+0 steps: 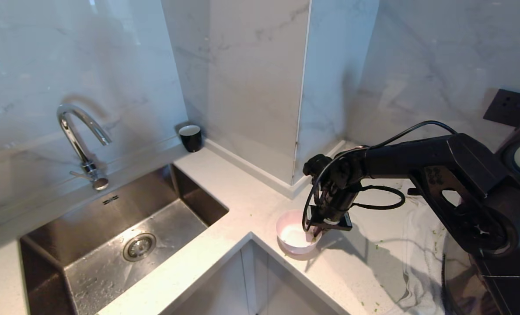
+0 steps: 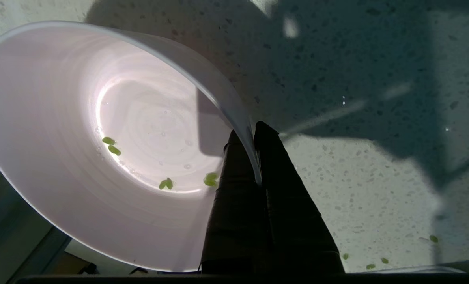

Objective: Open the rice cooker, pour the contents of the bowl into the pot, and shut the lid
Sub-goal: Place the bowl on the table

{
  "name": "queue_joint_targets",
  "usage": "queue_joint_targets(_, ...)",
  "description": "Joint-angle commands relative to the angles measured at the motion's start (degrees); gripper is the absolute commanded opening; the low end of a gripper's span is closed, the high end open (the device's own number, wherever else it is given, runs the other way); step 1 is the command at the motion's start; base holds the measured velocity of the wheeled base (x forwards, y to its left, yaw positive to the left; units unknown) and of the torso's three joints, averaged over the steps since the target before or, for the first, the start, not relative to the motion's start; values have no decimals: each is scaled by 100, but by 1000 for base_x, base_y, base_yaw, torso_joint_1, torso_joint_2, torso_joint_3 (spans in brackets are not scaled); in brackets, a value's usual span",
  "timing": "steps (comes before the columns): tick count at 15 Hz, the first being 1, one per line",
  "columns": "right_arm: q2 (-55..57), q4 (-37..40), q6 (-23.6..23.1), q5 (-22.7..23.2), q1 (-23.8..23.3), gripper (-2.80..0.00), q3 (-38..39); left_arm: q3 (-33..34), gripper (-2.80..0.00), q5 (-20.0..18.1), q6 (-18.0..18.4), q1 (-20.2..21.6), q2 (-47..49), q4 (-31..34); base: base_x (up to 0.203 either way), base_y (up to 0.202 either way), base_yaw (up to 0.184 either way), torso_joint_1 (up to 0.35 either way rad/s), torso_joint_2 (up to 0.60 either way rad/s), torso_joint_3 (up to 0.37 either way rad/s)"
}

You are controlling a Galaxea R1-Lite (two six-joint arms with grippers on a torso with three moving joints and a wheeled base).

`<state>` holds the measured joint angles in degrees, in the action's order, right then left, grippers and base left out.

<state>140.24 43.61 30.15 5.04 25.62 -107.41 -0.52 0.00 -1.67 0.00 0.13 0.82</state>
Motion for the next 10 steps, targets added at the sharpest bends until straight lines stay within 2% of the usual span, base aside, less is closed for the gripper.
queue_joint_targets(1, 21, 25, 17, -30, 39, -280, -23, 0, -280, 0, -7, 1, 4, -3, 0, 0, 0, 3, 2, -109)
queue_joint_targets(3, 73, 16, 17, -199, 45, -280, -91, 0, -280, 0, -4, 0, 4, -3, 0, 0, 0, 4, 2, -49)
queue_joint_targets(4, 65, 16, 17, -204, 39, 0, -109, 0, -280, 0, -7, 0, 4, -3, 0, 0, 0, 0, 0, 0)
queue_joint_targets(10, -141, 20, 64, -186, -63, 0, -157, 0, -280, 0, -9, 0, 4, -3, 0, 0, 0, 0, 0, 0)
